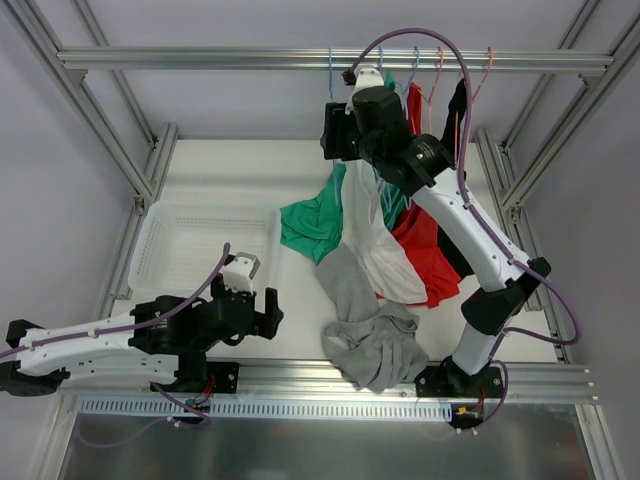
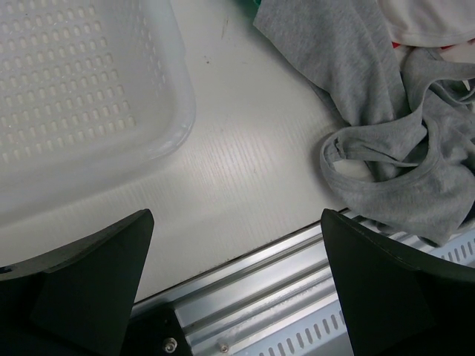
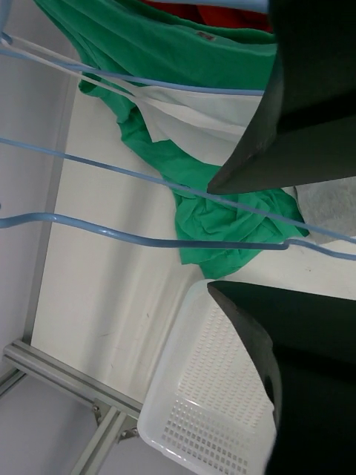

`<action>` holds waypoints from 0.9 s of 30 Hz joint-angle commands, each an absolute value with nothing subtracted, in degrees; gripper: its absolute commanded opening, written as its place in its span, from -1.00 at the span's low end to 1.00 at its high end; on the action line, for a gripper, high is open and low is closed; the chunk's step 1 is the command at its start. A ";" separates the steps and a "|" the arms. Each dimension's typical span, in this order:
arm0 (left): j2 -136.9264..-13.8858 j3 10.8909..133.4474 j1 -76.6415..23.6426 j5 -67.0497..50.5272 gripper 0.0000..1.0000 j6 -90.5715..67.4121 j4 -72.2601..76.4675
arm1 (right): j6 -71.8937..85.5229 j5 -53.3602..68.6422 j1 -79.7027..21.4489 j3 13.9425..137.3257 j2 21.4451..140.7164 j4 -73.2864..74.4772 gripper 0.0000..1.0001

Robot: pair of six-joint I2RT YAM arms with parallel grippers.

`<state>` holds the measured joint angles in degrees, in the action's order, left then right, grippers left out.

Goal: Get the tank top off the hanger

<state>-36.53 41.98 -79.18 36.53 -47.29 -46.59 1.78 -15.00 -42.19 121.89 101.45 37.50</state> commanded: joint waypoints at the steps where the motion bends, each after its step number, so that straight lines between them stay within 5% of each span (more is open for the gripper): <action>1: -38.58 45.70 -79.72 37.35 0.97 -47.29 -45.35 | 2.46 -13.01 -42.19 121.29 95.19 35.68 0.12; 13: -47.10 50.80 -79.72 36.75 0.97 -41.58 -36.94 | 0.53 -8.71 -42.19 111.63 78.78 35.77 0.69; 16: -50.53 52.11 -79.72 35.34 0.97 -40.26 -33.94 | -2.63 -8.17 -42.19 105.22 73.23 35.77 0.97; 27: -71.53 59.84 -79.89 22.52 0.98 -35.07 -20.32 | -3.43 -10.54 -42.10 76.05 39.31 44.02 0.99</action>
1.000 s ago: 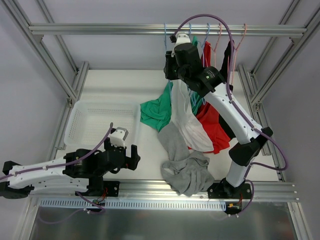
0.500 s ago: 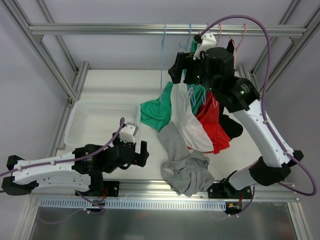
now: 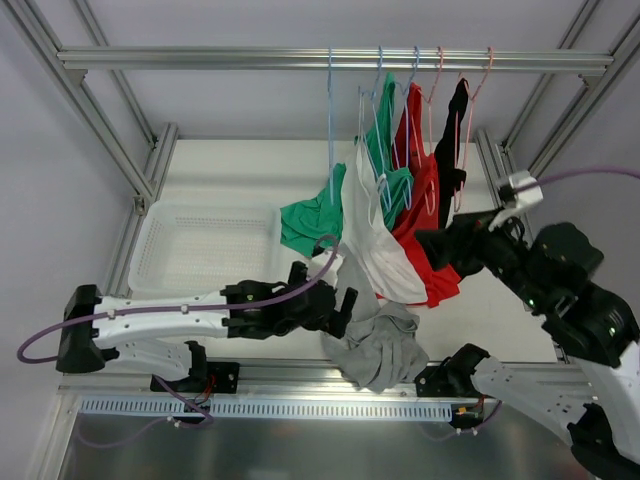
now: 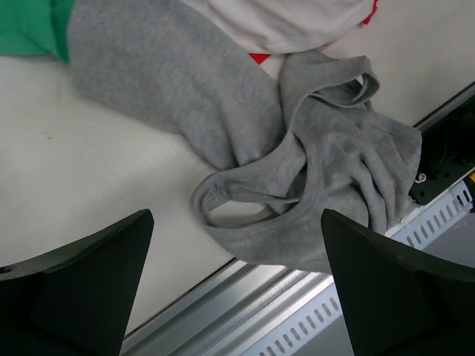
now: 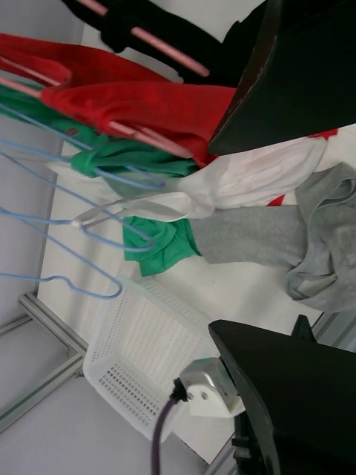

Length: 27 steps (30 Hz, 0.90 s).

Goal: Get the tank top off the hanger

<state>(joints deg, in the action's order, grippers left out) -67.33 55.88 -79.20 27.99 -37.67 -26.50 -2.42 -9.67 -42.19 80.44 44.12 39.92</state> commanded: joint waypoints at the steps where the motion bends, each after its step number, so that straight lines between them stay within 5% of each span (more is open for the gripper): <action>1: -75.20 60.55 -79.98 21.89 0.97 -34.72 -20.13 | -3.34 -10.81 -42.10 74.98 37.63 46.90 0.99; 10: -93.76 66.80 -81.30 20.04 0.97 -34.27 -19.86 | 1.93 -6.69 -42.10 66.45 20.23 52.47 0.99; 22: -109.33 70.05 -81.83 14.15 0.97 -37.00 -17.23 | 1.58 3.07 -42.19 64.69 15.82 53.44 0.99; 24: -109.60 69.26 -82.00 13.01 0.83 -37.35 -16.35 | 1.50 4.39 -42.19 63.99 15.47 53.18 0.99; 27: -109.16 68.12 -82.26 12.57 0.02 -37.79 -15.82 | 1.41 5.71 -42.19 63.72 14.95 52.65 0.99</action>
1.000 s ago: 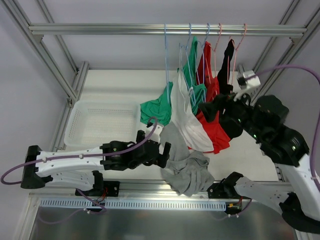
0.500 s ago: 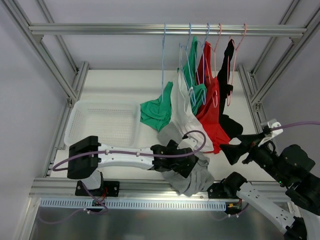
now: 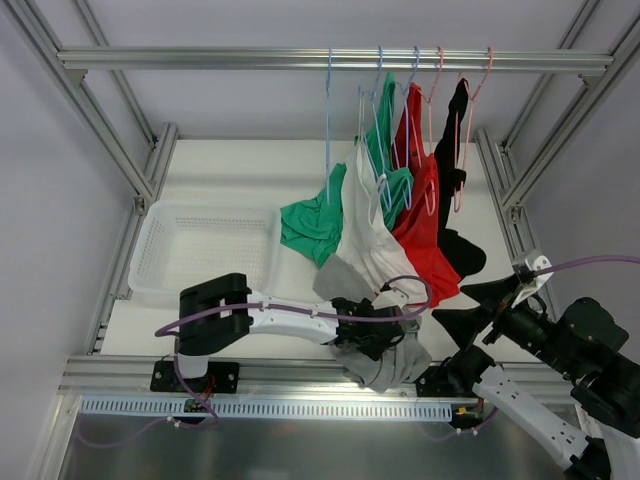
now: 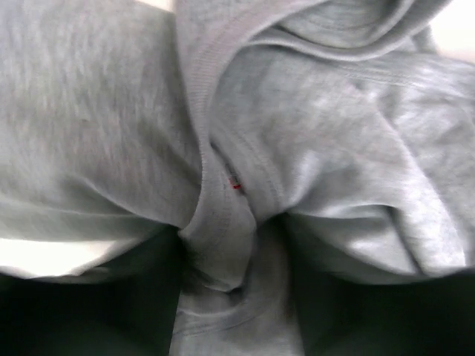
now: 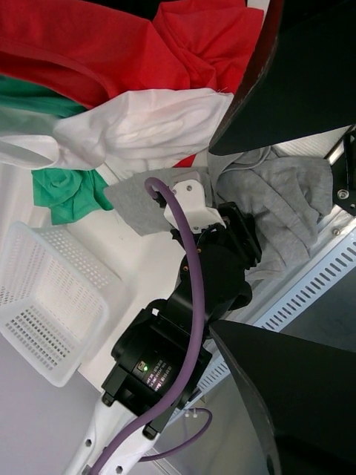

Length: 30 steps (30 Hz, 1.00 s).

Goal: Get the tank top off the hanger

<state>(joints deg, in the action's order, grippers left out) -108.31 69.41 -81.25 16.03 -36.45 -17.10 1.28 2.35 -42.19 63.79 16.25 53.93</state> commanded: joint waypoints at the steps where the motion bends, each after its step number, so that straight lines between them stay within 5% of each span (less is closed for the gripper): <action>1: -108.55 67.85 -82.53 12.74 -0.17 -37.97 -15.73 | 1.32 5.80 -42.10 63.72 14.68 52.56 0.99; 5: -106.18 66.27 -82.97 13.71 -0.83 -38.06 -15.73 | 0.97 5.71 -42.10 63.98 13.28 52.47 0.99; 7: -104.25 65.83 -83.06 14.23 -1.00 -37.71 -15.82 | 0.88 5.89 -42.19 64.25 12.57 52.47 0.99; 30: -69.97 68.29 -84.02 35.68 -1.00 -27.08 -24.16 | 0.53 1.93 -42.19 65.13 11.78 51.77 0.99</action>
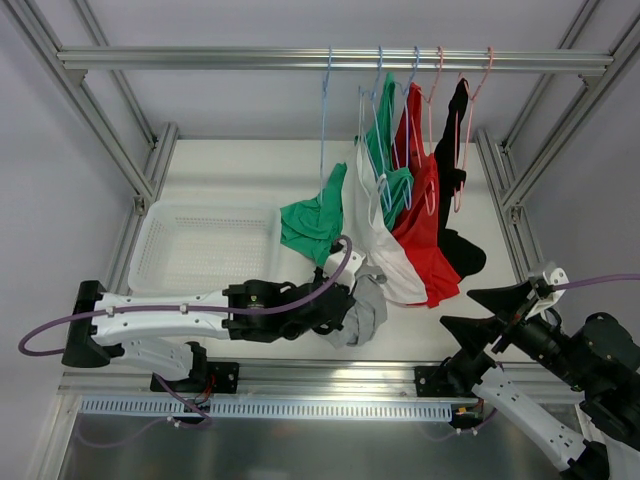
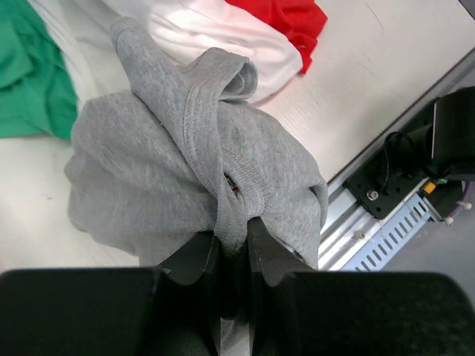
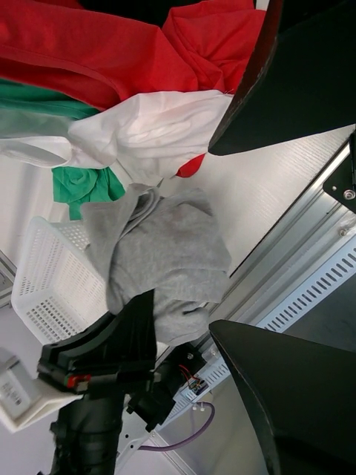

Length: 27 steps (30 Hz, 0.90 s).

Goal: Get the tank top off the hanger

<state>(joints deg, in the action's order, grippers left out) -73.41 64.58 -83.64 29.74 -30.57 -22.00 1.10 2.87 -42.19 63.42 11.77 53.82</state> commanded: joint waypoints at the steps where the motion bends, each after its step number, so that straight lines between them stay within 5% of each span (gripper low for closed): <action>1: -69.35 69.34 -84.02 37.25 -1.00 -26.64 -25.21 | 0.53 2.02 -42.10 65.39 11.78 51.77 0.99; 11: -63.11 72.77 -82.45 47.64 -1.00 -26.01 -31.28 | 0.62 2.37 -42.19 66.44 12.91 51.15 0.99; 27: -54.14 63.73 -36.15 27.17 -1.00 -36.29 -34.19 | 0.44 7.38 -42.19 67.59 20.21 45.53 0.99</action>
